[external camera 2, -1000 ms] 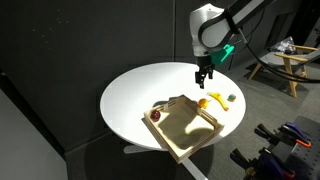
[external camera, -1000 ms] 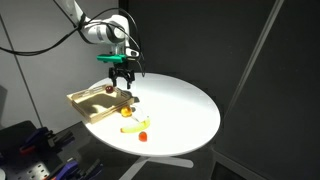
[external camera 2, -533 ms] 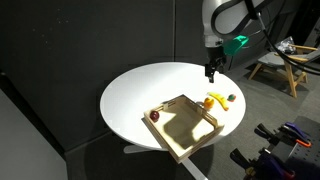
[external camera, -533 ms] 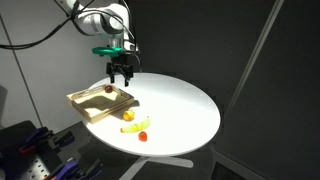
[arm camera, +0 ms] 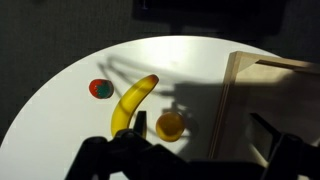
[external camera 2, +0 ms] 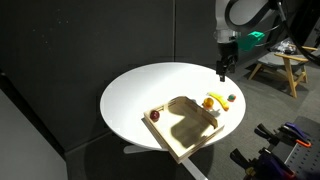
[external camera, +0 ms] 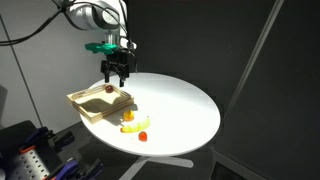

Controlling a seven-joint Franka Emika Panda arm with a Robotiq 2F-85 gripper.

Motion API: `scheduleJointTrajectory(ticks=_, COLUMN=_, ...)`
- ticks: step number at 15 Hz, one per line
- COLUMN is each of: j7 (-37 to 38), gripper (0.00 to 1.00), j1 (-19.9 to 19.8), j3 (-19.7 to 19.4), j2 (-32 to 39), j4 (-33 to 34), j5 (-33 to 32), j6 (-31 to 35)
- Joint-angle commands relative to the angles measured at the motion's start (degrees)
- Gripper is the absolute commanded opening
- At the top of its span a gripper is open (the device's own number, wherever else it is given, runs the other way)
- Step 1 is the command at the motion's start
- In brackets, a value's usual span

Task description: Put the plum toy on the wooden tray

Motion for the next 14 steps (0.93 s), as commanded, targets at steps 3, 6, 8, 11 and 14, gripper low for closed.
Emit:
scheduleJointTrajectory(ticks=3, j7=-5.4, gripper=1.00, j1=-0.4, j3=-0.1, j2=-7.8, j4=-6.5, j5=1.8, j6=-0.7)
scheduleJointTrajectory(ticks=6, j7=-7.2, gripper=1.00, j1=-0.1, j3=0.0, j2=-11.4, j4=-9.6, j5=1.9, j6=-0.2)
scheduleJointTrajectory(ticks=8, j7=-8.5, gripper=1.00, j1=0.2, j3=0.0, j2=-13.6, j4=-11.3, j5=2.1, j6=0.1)
scheduleJointTrajectory(ticks=11, j7=-10.4, gripper=1.00, j1=0.9, j3=-0.1, j2=-16.5, j4=-13.4, j5=3.2, j6=0.7)
scheduleJointTrajectory(ticks=14, j7=-12.2, gripper=1.00, j1=1.8, j3=-0.4, j2=-18.4, j4=-14.6, j5=6.2, j6=2.0)
